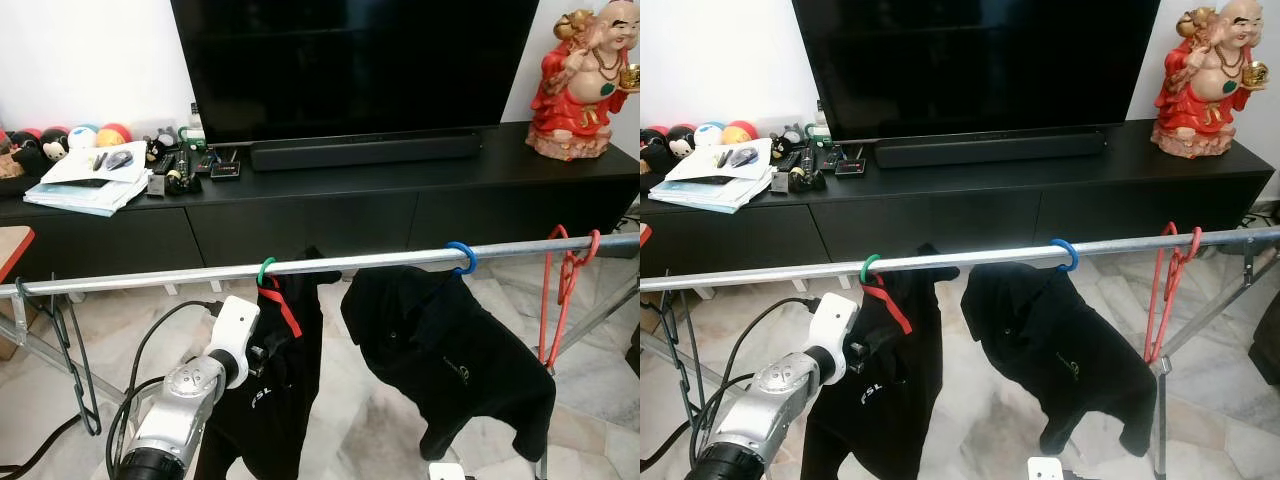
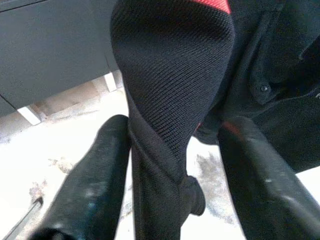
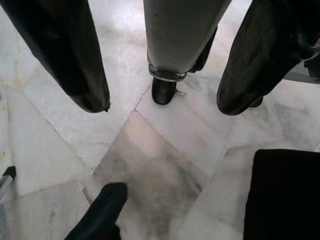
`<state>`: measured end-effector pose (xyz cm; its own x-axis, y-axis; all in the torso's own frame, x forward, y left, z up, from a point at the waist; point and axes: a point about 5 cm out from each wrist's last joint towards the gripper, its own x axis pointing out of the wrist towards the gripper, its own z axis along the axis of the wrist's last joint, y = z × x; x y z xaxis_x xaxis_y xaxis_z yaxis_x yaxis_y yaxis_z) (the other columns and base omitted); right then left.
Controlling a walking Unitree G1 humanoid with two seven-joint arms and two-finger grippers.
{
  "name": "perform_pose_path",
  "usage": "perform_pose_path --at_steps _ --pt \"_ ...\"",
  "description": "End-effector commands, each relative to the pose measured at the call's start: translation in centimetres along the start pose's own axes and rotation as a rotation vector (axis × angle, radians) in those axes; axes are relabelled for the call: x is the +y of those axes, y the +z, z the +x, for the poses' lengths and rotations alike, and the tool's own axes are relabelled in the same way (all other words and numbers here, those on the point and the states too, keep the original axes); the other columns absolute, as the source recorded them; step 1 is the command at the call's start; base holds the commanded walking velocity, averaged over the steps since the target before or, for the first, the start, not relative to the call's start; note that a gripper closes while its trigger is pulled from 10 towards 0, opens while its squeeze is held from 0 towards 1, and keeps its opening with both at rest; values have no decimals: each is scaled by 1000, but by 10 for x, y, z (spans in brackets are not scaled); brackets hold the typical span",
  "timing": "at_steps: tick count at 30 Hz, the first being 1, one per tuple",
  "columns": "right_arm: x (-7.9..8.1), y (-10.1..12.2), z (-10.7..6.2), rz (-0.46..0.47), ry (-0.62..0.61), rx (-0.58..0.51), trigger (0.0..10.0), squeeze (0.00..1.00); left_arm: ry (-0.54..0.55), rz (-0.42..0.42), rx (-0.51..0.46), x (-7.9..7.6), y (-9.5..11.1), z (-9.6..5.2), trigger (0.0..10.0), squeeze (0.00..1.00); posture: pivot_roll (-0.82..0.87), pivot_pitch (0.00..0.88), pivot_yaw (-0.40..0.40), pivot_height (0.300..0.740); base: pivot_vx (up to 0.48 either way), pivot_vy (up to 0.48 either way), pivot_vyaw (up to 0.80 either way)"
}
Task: Hang hanger
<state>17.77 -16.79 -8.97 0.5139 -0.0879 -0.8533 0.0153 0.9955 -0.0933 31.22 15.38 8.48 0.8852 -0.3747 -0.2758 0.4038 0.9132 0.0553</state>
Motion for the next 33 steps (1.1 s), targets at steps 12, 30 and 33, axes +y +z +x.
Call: perform_pose_path --at_steps 12,30,33 --pt "1 -3 0 -5 3 13 10000 0 -84 28 25 18 -11 -55 10000 1000 74 42 70 740 0 0 0" --pt "1 -3 0 -13 6 14 10000 0 35 -22 401 42 -115 -88 10000 0 73 29 67 740 0 0 0" --pt "1 -4 0 -14 6 15 10000 0 30 -56 432 32 -129 -83 10000 0 71 21 64 740 0 0 0"
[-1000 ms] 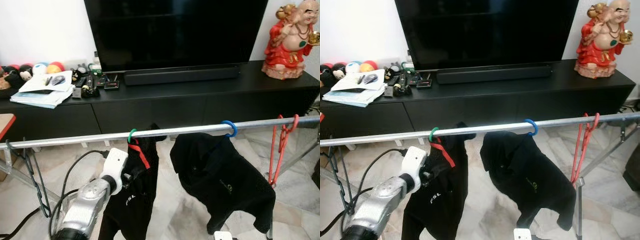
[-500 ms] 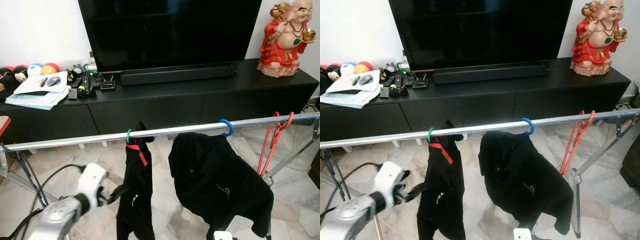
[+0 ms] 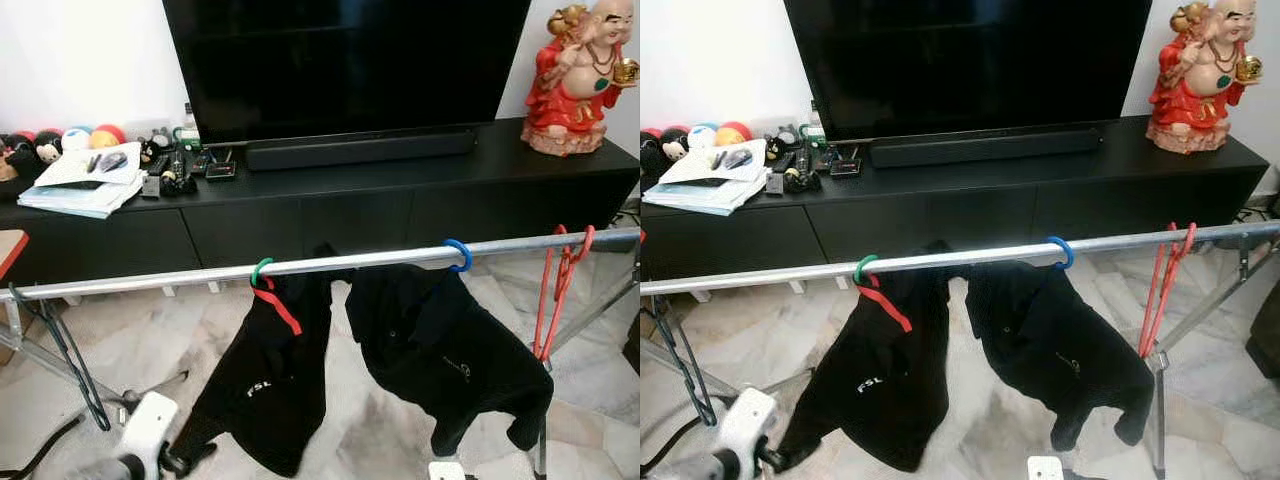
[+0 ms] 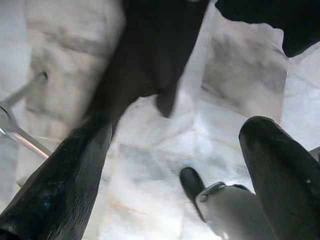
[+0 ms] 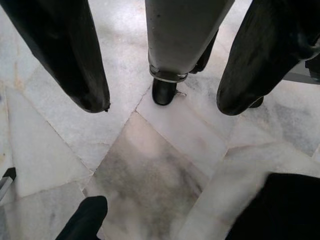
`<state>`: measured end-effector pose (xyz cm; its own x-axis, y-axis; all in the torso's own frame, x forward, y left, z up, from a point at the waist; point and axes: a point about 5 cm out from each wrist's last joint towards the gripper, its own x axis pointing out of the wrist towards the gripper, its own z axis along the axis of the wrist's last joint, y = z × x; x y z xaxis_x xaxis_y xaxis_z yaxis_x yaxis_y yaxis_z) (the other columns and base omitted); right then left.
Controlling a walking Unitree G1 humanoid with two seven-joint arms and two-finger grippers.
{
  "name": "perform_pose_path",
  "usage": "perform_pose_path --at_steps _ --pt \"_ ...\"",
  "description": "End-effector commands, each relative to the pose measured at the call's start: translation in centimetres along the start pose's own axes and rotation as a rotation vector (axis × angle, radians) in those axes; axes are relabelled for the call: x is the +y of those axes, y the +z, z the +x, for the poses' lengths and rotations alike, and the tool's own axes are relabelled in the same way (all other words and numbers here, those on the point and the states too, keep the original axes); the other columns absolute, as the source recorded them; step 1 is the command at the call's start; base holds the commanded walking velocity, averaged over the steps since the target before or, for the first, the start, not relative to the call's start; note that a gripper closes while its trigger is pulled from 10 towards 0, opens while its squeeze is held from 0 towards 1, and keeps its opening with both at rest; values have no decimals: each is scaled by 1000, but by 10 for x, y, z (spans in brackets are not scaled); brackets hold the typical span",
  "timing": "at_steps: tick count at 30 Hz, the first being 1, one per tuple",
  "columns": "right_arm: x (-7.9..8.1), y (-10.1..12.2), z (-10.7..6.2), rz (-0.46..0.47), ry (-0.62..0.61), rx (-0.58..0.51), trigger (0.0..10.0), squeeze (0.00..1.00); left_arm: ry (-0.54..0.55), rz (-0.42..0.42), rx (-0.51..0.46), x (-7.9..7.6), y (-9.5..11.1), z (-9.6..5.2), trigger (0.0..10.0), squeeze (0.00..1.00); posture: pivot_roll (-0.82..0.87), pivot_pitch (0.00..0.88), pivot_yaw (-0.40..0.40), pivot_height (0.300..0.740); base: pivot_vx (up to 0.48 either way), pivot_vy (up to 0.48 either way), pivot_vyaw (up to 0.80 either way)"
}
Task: Hang hanger
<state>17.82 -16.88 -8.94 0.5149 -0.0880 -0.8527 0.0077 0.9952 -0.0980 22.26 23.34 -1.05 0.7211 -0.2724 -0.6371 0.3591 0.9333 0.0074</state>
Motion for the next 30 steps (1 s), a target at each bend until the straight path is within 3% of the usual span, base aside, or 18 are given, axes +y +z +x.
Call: perform_pose_path --at_steps 1,8,14,20,22,24,30 --pt "2 -5 0 -6 7 17 10000 0 12 -1 41 -1 -9 5 10000 0 71 21 64 740 0 0 0" --pt "3 -6 -1 -6 11 19 10000 0 71 -49 211 -13 -44 16 10000 0 63 3 70 740 0 0 0" --pt "5 -7 -1 8 12 17 10000 0 174 -93 442 -30 -95 5 10000 0 37 0 79 740 0 0 0" --pt "4 -7 -2 29 -11 -14 10000 0 221 -144 439 -36 -102 3 10000 0 33 0 69 740 0 0 0" --pt "0 -4 -2 -7 -74 -58 10000 0 226 -150 430 -37 -101 4 10000 0 31 0 60 740 0 0 0" --pt "-3 -5 -4 89 -153 -88 10000 0 224 -137 433 -37 -102 3 10000 0 23 0 58 740 0 0 0" --pt "-3 1 -5 138 -121 -186 10000 0 225 -116 450 -38 -107 1 10000 0 6 0 54 740 0 0 0"
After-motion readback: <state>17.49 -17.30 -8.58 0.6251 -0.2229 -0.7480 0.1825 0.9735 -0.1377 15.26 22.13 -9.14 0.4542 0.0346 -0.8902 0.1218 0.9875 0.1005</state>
